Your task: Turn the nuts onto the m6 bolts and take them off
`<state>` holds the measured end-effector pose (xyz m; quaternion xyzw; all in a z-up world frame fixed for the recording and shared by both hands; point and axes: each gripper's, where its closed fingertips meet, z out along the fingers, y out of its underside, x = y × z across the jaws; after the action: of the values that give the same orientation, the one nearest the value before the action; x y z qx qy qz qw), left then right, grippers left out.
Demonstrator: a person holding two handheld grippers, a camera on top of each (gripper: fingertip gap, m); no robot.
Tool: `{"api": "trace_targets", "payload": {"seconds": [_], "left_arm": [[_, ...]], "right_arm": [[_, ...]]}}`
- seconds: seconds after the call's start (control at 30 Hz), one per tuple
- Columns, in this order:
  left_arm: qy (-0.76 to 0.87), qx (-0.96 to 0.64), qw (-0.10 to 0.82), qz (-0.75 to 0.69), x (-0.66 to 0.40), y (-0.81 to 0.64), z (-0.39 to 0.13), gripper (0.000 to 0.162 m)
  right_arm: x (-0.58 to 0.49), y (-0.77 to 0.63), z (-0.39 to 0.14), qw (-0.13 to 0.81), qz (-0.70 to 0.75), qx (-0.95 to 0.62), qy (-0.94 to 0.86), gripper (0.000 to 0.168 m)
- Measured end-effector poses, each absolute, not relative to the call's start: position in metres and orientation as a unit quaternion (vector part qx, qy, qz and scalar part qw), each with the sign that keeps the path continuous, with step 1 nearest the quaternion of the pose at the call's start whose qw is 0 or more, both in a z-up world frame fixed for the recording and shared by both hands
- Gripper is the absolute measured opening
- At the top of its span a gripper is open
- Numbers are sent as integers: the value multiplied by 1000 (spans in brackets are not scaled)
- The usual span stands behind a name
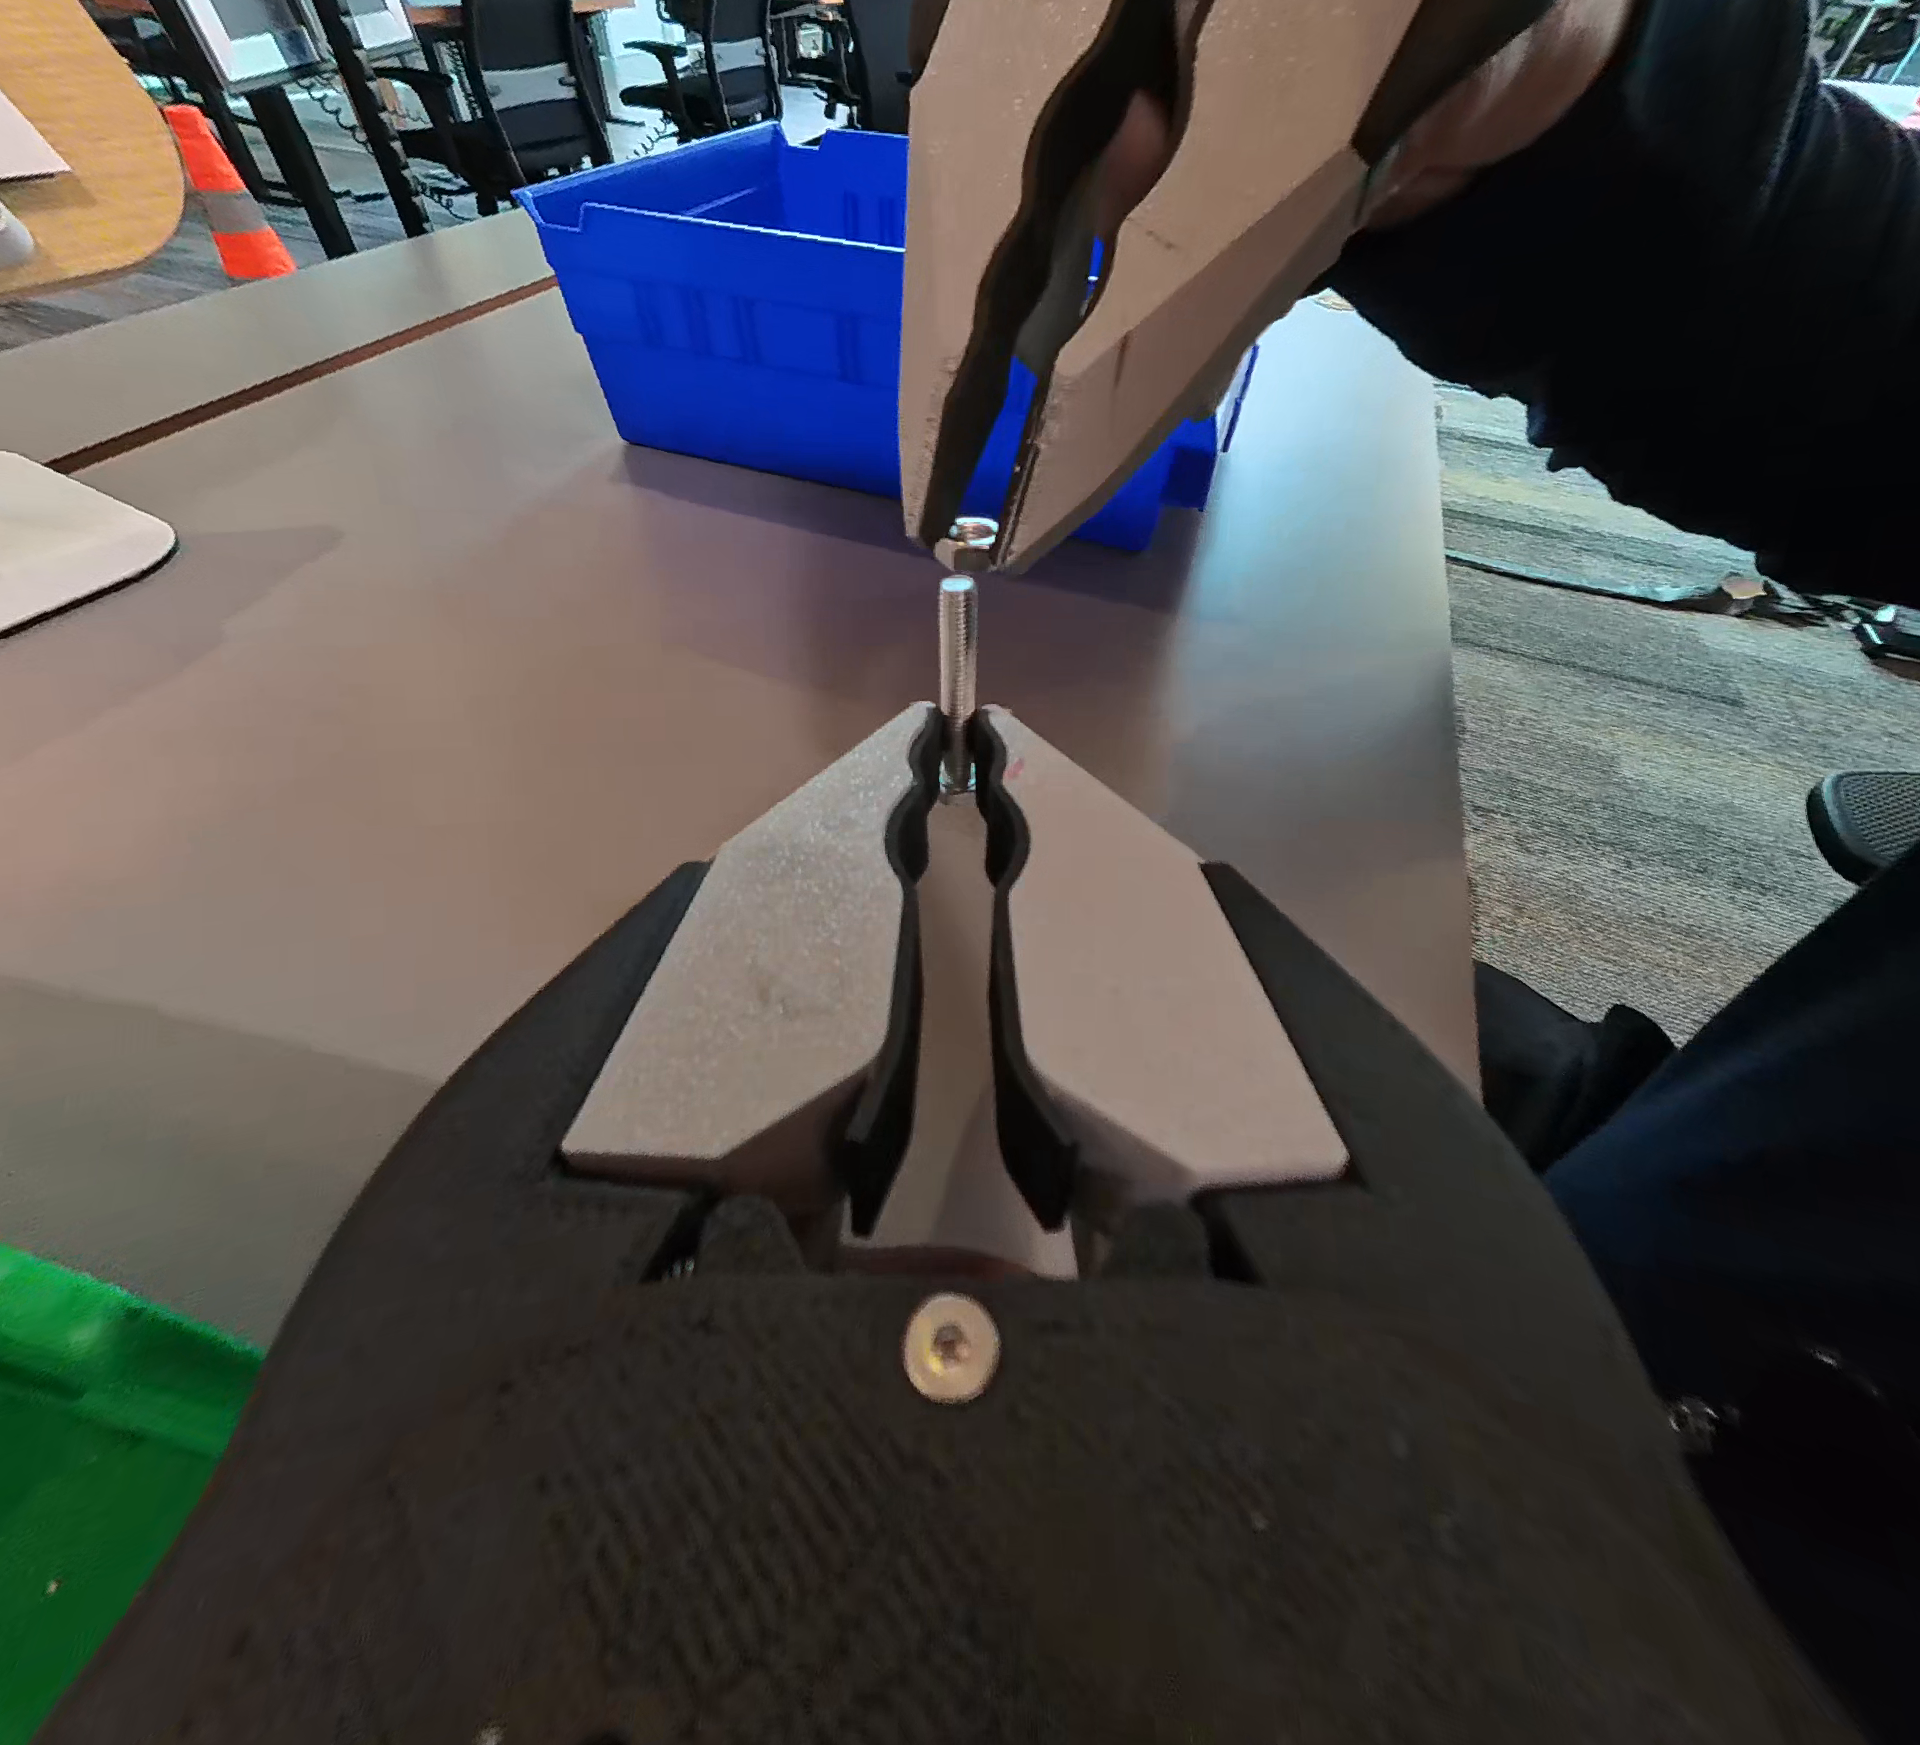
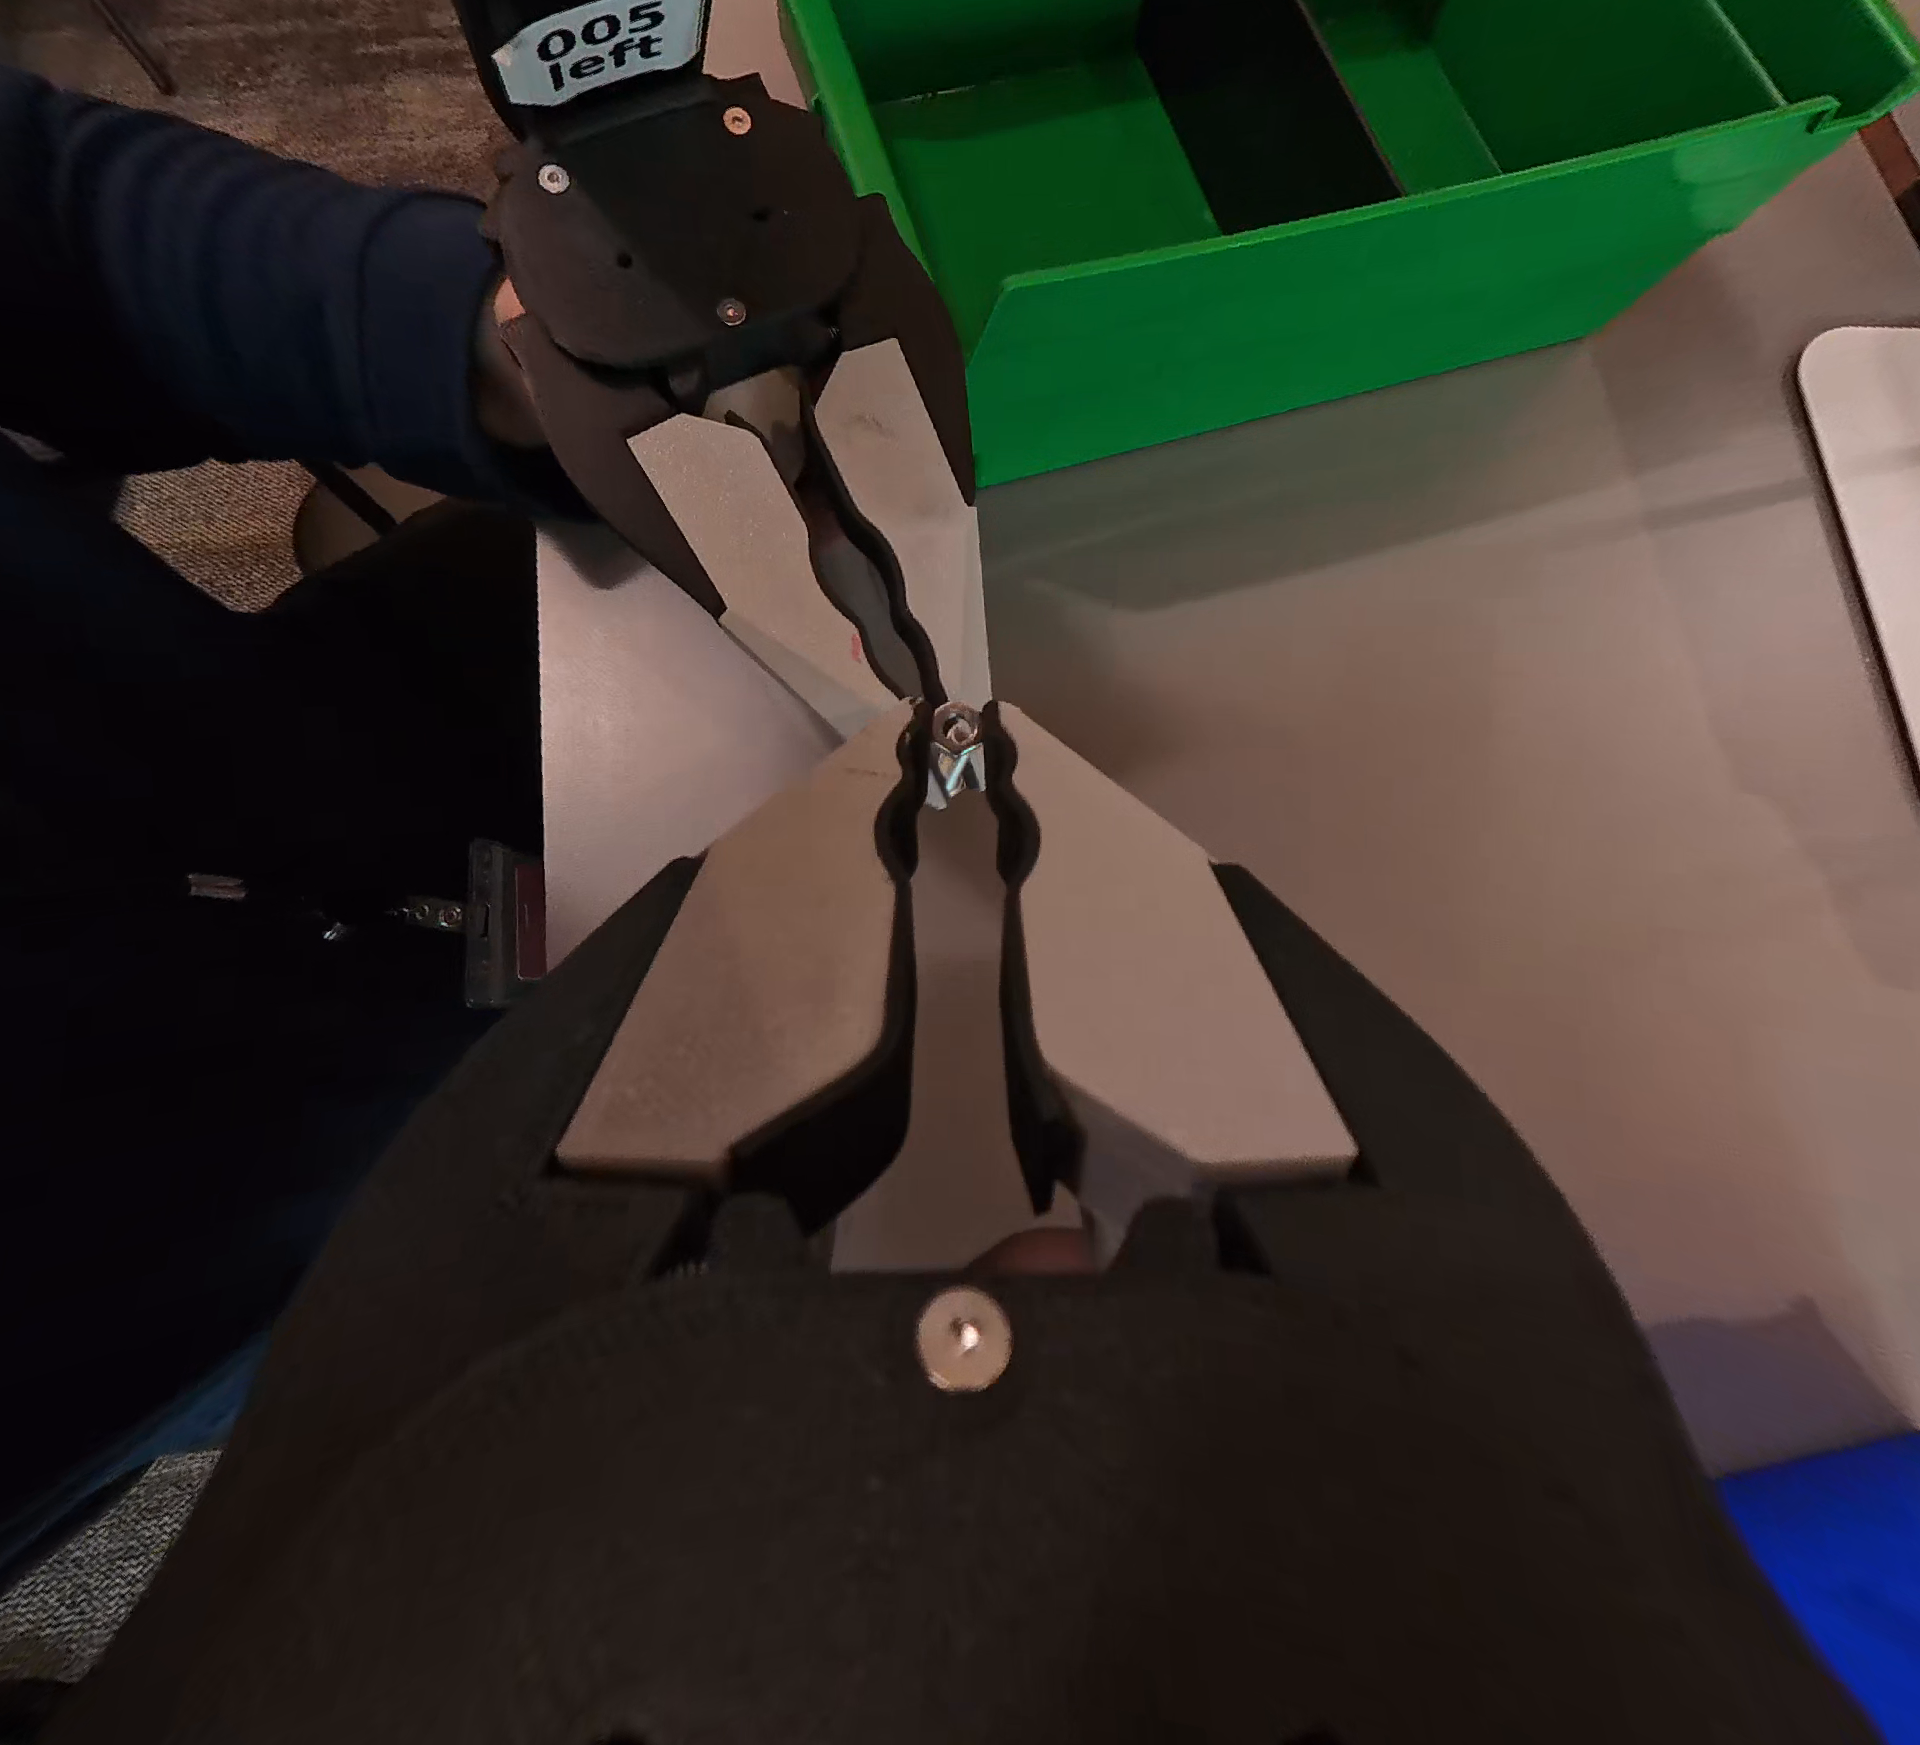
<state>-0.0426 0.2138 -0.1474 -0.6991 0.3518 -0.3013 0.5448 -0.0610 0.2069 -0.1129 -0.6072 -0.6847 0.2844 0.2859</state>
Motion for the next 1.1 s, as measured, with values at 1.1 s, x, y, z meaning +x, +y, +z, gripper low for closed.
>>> {"api": "trace_targets", "payload": {"seconds": [1.1], "left_arm": [[343,-704,547,-296,-43,214,-147,2]], "right_arm": [[-63,207,-119,281,280,-624,-673,9]]}}
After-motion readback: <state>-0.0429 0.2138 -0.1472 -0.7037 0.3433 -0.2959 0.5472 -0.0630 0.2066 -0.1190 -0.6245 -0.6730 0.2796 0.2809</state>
